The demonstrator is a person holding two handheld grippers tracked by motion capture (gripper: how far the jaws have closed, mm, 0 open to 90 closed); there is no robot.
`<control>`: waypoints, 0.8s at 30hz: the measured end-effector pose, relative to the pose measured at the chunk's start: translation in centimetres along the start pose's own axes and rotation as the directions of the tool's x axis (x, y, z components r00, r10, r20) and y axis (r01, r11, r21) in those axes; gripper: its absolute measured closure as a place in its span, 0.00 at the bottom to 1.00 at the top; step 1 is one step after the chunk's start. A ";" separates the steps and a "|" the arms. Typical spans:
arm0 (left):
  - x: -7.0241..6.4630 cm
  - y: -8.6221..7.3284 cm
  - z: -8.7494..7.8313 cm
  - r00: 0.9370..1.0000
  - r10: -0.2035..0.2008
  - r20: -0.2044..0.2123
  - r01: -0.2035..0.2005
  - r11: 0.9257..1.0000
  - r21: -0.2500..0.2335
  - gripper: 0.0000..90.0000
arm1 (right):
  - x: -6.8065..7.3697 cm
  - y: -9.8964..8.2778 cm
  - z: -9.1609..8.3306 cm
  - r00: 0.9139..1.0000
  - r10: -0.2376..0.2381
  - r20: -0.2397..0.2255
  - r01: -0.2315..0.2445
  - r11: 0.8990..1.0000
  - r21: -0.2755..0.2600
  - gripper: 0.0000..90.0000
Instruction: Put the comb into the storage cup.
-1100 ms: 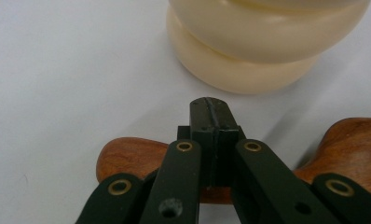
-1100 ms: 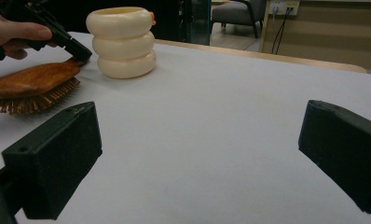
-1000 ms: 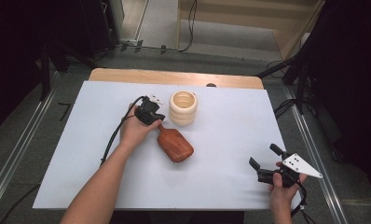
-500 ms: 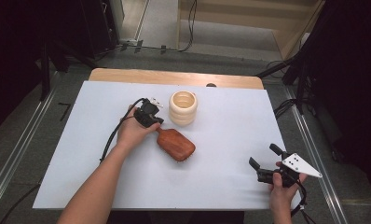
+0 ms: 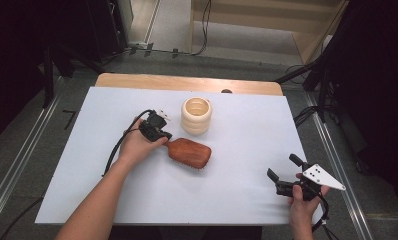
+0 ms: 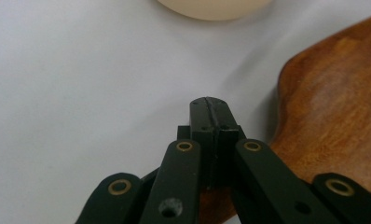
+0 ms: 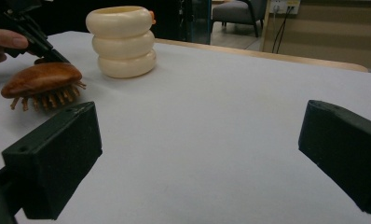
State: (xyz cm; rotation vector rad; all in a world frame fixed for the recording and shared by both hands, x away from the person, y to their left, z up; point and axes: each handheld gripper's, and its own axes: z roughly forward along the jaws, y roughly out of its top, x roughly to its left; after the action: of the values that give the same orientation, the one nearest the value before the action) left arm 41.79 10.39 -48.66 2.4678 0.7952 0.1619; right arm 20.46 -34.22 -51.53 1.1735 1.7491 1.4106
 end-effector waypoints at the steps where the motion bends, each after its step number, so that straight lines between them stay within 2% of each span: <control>1: -0.1 -0.2 -0.2 1.000 0.013 0.011 -0.013 1.000 0.007 1.00 | 0.0 0.0 0.0 1.000 0.000 0.001 0.000 1.000 0.000 0.00; 11: -1.0 -1.3 -0.9 0.998 0.027 0.058 -0.028 0.999 0.019 1.00 | 0.0 0.0 0.0 1.000 -0.002 0.003 0.002 1.000 0.002 0.00; 19: -1.9 -2.7 -1.6 0.998 0.021 0.061 -0.022 1.000 0.008 1.00 | 0.1 0.0 0.0 1.000 -0.002 0.005 0.002 1.000 0.006 0.00; 24: -2.5 -3.2 -1.9 0.997 0.038 0.070 -0.039 0.999 0.011 1.00 | 0.1 0.0 0.0 1.000 0.000 0.005 0.000 1.000 0.008 0.00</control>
State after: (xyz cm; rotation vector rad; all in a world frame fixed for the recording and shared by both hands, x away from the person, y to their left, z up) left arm 37.56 12.03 -48.62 2.4873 0.7217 0.0841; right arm 20.46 -34.11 -51.52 1.1796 1.7527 1.4010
